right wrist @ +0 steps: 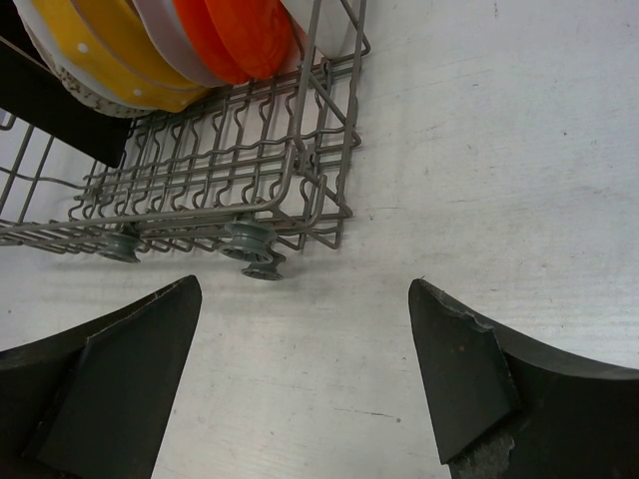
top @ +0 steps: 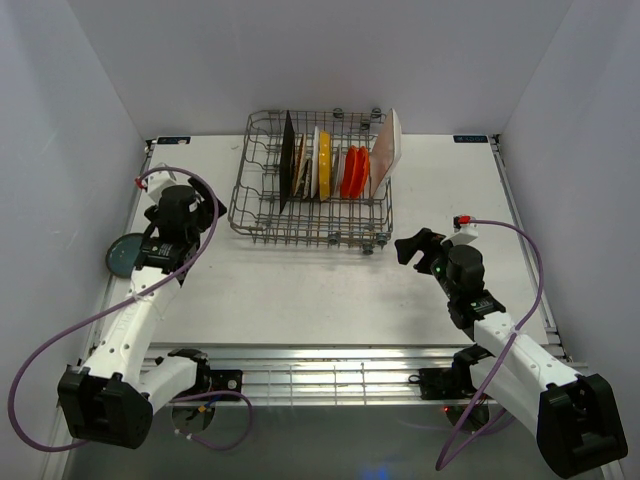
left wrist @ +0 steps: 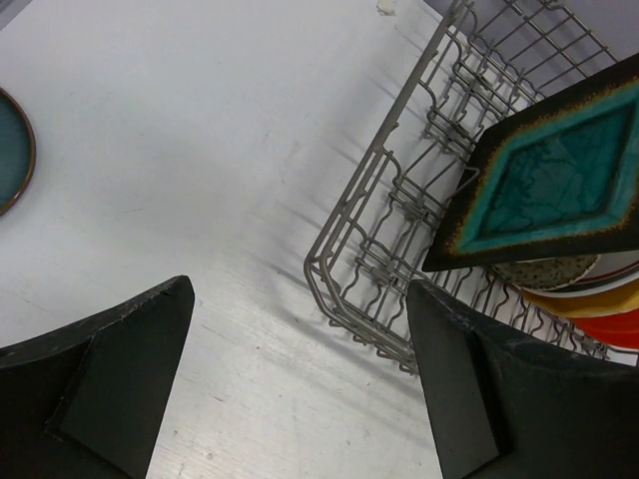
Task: Load the plates into the dish rack
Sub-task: Pick up the plate from the corner of the board.
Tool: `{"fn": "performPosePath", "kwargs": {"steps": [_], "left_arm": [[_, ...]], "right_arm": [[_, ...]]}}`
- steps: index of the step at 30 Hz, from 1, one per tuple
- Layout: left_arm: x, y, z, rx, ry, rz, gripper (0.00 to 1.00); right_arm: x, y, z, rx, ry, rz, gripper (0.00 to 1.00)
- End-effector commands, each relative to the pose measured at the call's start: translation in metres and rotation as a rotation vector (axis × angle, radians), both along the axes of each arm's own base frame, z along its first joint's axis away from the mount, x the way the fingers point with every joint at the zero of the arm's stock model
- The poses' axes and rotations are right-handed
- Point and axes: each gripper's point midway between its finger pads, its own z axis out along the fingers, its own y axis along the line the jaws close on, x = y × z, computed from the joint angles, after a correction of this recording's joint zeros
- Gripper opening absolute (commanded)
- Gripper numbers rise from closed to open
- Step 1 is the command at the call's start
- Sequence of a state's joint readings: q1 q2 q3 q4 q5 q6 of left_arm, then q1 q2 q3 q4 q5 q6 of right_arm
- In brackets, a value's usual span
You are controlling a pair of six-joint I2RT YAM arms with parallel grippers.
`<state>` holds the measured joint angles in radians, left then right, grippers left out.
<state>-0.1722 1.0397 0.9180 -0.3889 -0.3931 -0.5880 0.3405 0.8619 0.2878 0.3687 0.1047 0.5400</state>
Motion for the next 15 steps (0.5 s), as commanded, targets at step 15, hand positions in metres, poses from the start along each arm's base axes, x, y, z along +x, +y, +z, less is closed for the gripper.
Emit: {"fn": "performPosePath", "kwargs": {"steps": [15], "left_arm": [[-0.03, 0.064, -0.026, 0.062, 0.045, 0.436, 0.98]], "right_arm": [[0.006, -0.001, 0.017, 0.012, -0.062, -0.01, 0.9]]}}
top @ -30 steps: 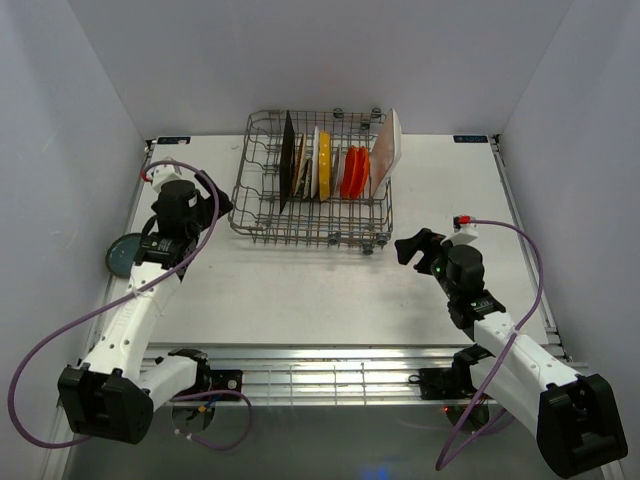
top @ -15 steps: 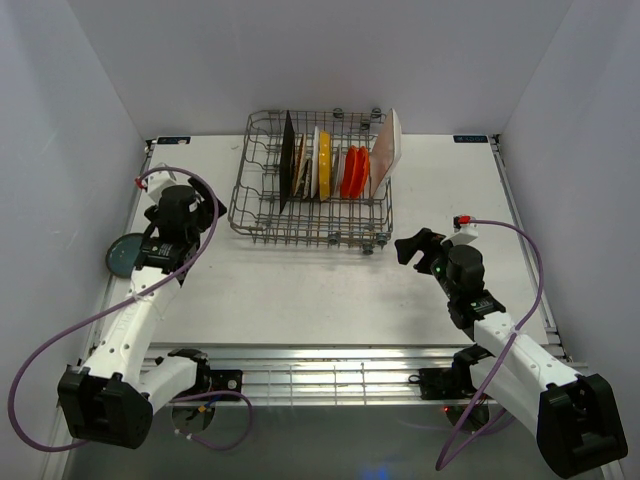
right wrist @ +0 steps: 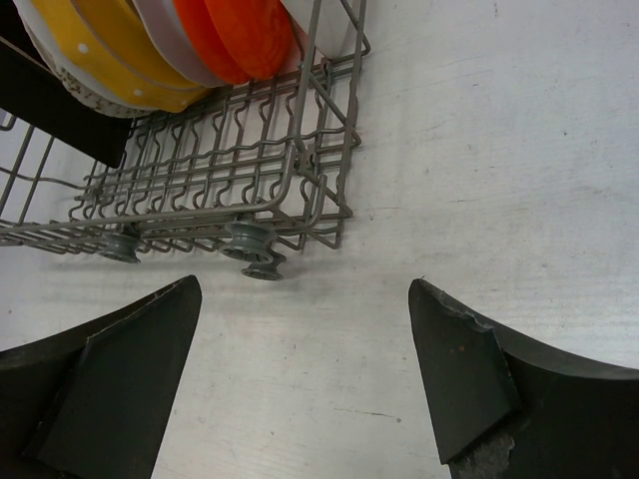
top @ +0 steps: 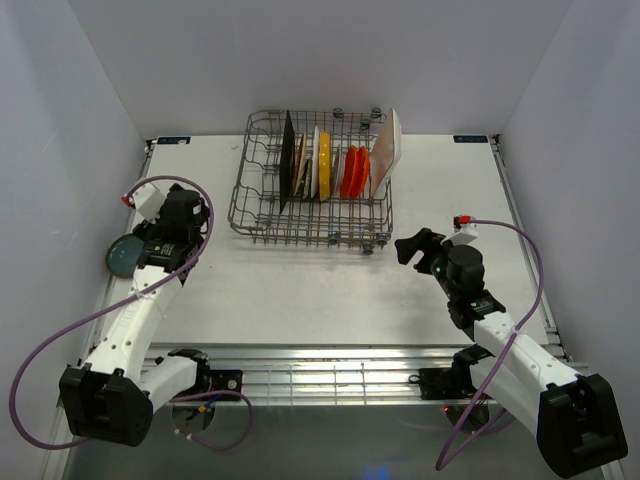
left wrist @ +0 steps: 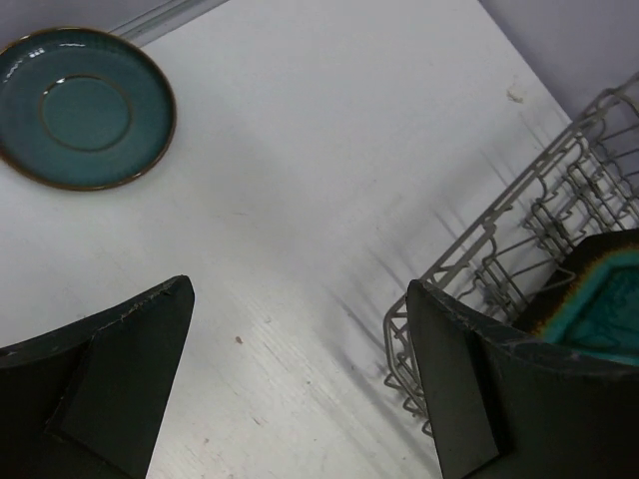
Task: Load the plates into the dish rack
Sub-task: Pick up the plate from the corner of the board.
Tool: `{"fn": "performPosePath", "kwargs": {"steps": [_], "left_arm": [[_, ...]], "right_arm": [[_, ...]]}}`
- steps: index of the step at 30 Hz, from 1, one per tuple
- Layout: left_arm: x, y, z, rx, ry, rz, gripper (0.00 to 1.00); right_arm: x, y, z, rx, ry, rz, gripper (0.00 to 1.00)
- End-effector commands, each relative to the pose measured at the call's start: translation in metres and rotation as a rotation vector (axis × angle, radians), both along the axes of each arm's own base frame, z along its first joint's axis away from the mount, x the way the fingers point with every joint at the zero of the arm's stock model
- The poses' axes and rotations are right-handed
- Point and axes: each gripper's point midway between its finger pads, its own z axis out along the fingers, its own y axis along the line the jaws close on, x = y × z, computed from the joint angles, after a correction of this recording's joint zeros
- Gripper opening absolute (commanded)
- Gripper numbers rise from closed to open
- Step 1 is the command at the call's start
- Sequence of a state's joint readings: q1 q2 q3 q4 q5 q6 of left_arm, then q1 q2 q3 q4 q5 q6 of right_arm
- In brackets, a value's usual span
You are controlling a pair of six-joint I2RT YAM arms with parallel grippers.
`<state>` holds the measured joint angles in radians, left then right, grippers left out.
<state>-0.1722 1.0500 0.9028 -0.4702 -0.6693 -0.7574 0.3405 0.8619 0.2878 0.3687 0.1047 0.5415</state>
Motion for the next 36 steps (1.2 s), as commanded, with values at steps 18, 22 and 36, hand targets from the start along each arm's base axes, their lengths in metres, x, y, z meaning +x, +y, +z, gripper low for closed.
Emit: {"fn": "performPosePath", "kwargs": {"steps": [18, 22, 36], "left_arm": [[-0.022, 0.066, -0.06, 0.298, 0.338, 0.35, 0.98], [-0.006, 0.067, -0.074, 0.306, 0.411, 0.287, 0.95], [0.014, 0.115, -0.147, 0.193, 0.66, 0.146, 0.98]], "right_arm": [[0.005, 0.001, 0.017, 0.016, -0.061, -0.002, 0.9], [0.005, 0.001, 0.016, 0.015, -0.058, -0.003, 0.9], [0.005, 0.003, 0.014, 0.018, -0.052, 0.005, 0.91]]}}
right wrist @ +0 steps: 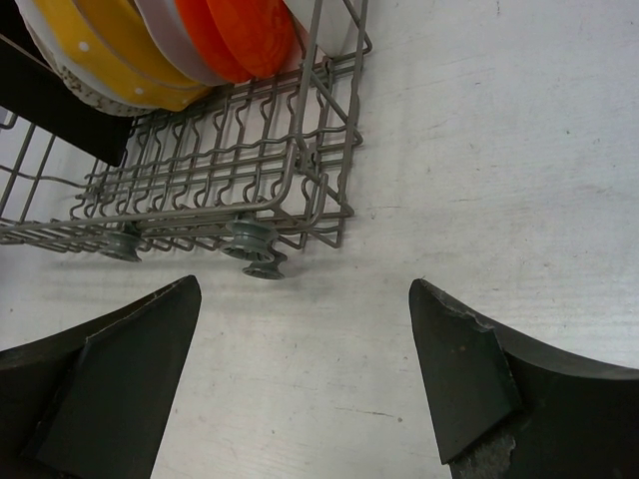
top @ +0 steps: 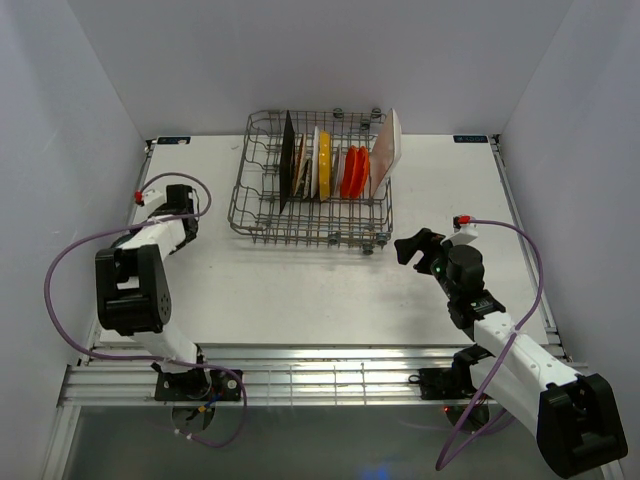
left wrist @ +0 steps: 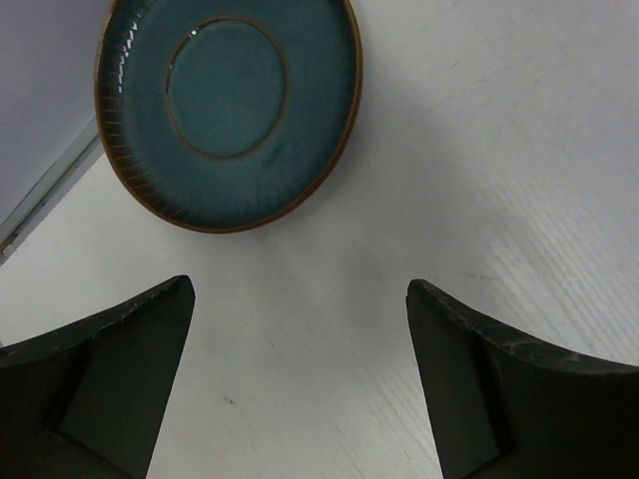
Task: Load the plates into the dish rack
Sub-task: Pick up the plate from the corner of the board.
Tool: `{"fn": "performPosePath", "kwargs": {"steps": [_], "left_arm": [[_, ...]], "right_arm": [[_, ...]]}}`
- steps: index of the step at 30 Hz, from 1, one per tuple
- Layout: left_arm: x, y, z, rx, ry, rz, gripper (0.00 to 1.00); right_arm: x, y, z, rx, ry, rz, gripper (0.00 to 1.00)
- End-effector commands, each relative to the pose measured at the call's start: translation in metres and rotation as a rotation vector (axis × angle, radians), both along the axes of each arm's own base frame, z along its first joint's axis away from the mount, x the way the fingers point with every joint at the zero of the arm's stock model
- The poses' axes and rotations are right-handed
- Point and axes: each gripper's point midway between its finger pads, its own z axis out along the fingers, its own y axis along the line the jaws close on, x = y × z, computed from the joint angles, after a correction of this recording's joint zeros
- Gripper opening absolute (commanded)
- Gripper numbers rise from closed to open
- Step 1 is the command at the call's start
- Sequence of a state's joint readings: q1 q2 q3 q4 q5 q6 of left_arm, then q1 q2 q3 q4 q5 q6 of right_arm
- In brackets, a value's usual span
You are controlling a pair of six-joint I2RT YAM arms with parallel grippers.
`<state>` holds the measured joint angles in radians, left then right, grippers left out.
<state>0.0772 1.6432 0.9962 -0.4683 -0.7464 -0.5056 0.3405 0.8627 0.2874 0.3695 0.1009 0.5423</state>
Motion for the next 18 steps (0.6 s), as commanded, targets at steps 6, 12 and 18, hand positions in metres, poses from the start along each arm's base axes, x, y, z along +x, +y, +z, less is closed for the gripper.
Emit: {"fn": "performPosePath", "kwargs": {"steps": [6, 12, 18], "left_arm": [[0.019, 0.017, -0.017, -0.164, 0.018, -0.058, 0.98], [0.016, 0.026, -0.039, -0.173, 0.132, -0.006, 0.98], [0.026, 0.031, -0.04, -0.166, 0.147, 0.014, 0.95]], "right_arm": [[0.005, 0.003, 0.015, 0.022, -0.058, 0.007, 0.91], [0.005, 0.004, 0.015, 0.023, -0.056, 0.013, 0.91], [0.005, 0.003, 0.014, 0.02, -0.056, 0.011, 0.91]]}}
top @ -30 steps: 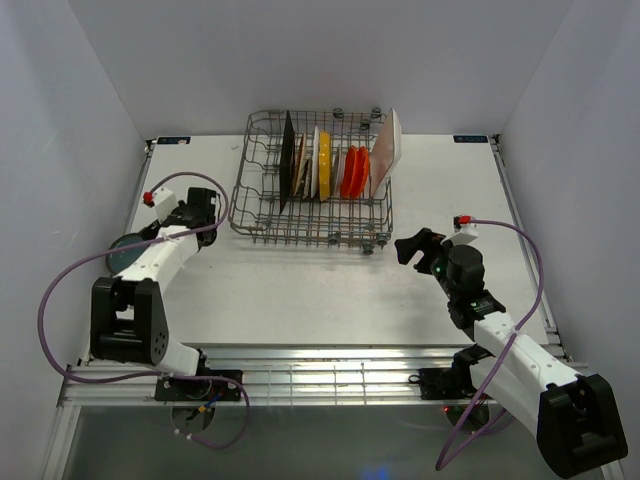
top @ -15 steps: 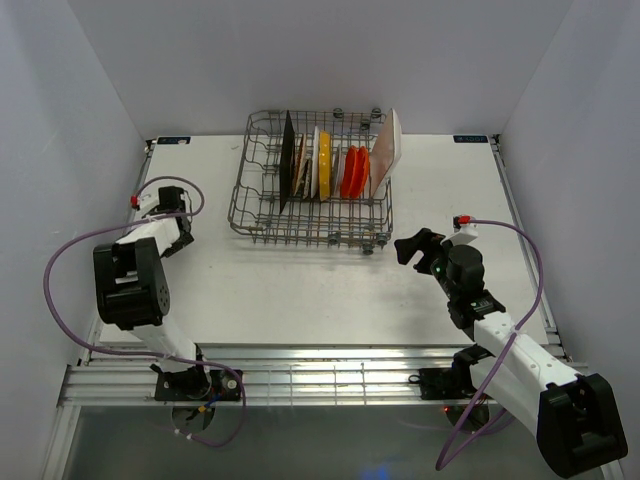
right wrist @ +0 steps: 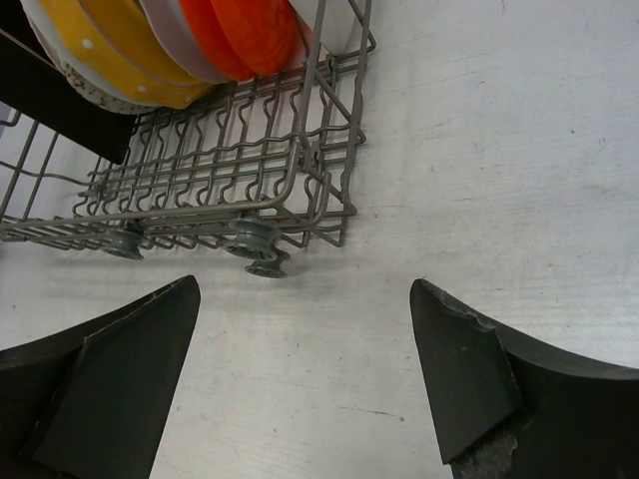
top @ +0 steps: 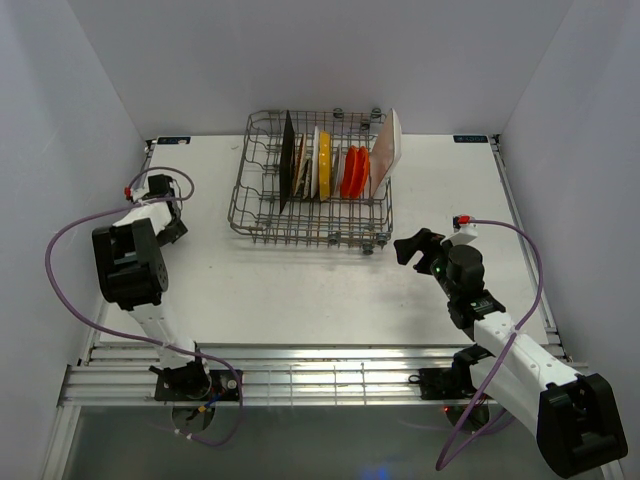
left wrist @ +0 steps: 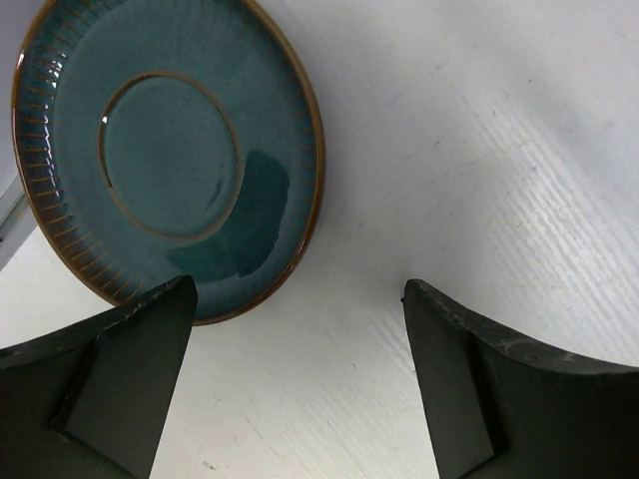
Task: Load the plates into the dish rack
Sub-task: Pick up the plate from the corner of the board.
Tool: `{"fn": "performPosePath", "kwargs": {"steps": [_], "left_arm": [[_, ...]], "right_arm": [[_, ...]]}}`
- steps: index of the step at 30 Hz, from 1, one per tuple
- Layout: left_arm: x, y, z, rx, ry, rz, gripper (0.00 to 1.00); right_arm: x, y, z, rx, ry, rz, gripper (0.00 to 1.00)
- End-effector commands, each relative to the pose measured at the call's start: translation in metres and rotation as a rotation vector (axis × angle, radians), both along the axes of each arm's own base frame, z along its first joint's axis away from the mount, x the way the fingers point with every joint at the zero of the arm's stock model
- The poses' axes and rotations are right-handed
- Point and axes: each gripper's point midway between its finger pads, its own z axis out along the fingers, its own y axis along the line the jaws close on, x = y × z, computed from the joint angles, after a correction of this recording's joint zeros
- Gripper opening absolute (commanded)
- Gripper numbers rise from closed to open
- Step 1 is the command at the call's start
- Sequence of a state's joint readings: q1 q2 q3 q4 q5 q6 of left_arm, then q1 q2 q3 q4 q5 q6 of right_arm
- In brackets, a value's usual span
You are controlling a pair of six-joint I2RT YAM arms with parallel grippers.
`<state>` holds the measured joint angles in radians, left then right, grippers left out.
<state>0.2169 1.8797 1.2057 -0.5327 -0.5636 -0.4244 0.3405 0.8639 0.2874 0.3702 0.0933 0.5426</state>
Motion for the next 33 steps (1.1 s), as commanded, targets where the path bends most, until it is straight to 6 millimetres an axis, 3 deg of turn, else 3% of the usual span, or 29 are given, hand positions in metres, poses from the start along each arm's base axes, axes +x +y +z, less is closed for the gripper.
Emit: {"fn": "performPosePath", "kwargs": {"steps": [1, 9, 24, 30, 33], "left_arm": [[-0.002, 0.003, -0.008, -0.008, 0.048, 0.021, 0.95], [-0.01, 0.017, -0.018, -0.077, 0.016, 0.138, 0.81], [-0.012, 0.005, -0.029, -0.144, 0.006, 0.094, 0.62], [-0.019, 0.01, -0.026, -0.11, 0.001, 0.13, 0.43], [-0.021, 0.009, -0.026, -0.108, 0.003, 0.132, 0.41]], "right_arm": [[0.005, 0.002, 0.014, 0.019, -0.057, 0.003, 0.92], [0.005, 0.003, 0.014, 0.022, -0.058, 0.009, 0.92], [0.005, 0.003, 0.015, 0.021, -0.06, 0.008, 0.92], [0.005, 0.002, 0.015, 0.02, -0.06, 0.006, 0.92], [0.005, 0.003, 0.016, 0.022, -0.063, 0.008, 0.92]]}}
